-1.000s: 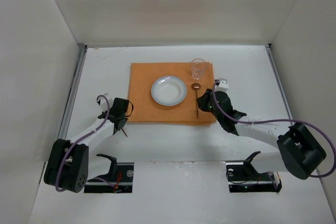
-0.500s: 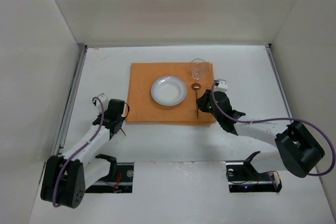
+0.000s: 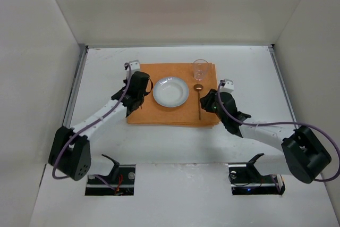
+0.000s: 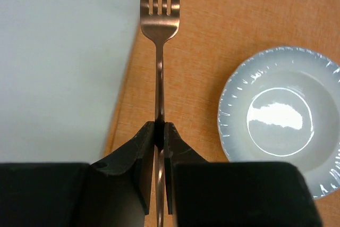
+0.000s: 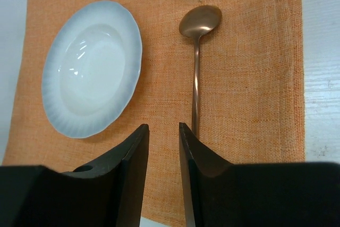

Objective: Set the dinner table for one person

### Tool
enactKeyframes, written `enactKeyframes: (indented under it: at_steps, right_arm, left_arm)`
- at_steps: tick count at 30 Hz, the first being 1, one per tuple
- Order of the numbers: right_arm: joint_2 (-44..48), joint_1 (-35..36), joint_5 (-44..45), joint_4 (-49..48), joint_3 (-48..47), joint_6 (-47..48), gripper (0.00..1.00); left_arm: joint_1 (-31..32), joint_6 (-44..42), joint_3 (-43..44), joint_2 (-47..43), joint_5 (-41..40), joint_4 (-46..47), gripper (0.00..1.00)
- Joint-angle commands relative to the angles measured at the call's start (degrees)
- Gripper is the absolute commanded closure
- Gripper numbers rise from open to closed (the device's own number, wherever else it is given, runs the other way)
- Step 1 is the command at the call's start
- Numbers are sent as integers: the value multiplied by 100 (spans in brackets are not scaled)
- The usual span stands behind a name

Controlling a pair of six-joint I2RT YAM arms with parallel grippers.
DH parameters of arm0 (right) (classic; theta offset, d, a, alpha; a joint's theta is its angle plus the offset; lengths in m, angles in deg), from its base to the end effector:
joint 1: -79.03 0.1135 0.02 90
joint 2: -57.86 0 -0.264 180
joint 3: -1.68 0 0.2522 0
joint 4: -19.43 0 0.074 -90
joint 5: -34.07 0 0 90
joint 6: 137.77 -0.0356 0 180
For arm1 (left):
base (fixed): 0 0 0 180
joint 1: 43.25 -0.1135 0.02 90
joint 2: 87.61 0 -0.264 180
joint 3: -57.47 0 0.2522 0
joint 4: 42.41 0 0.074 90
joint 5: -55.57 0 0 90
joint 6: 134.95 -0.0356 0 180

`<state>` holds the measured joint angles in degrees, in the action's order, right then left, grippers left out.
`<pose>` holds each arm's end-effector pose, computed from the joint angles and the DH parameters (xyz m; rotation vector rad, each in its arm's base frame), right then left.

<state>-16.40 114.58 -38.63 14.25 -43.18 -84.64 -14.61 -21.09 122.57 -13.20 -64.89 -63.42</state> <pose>0.2231 0.1464 0.1995 0.2199 1.9985 0.5188 0.2617 -0.1223 0.2741 -0.2283 2.0081 -0.0190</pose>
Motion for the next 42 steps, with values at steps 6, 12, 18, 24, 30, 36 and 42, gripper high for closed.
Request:
enactKeyframes:
  at_steps: [6, 12, 18, 24, 30, 36, 42]
  right_arm:
    - [438, -79, 441, -426, 138, 12, 58]
    - [289, -79, 450, -400, 77, 56, 57]
    - [289, -123, 503, -400, 103, 92, 57]
    - [237, -132, 468, -426, 95, 74, 56]
    - [70, -105, 388, -418, 15, 74, 57]
    - [104, -105, 388, -426, 33, 82, 57]
    - [105, -105, 353, -418, 24, 65, 57]
  left_arm:
    - [93, -1049, 299, 977, 356, 679, 94]
    - [242, -1559, 219, 1531, 400, 1093, 94]
    - [234, -1542, 395, 1980, 409, 954, 94]
    - [260, -1419, 79, 1990, 409, 927, 94]
    - [216, -1349, -35, 1980, 418, 962, 94]
    - [216, -1366, 105, 2218, 418, 988, 94]
    - [172, -1331, 237, 2297, 409, 900, 91]
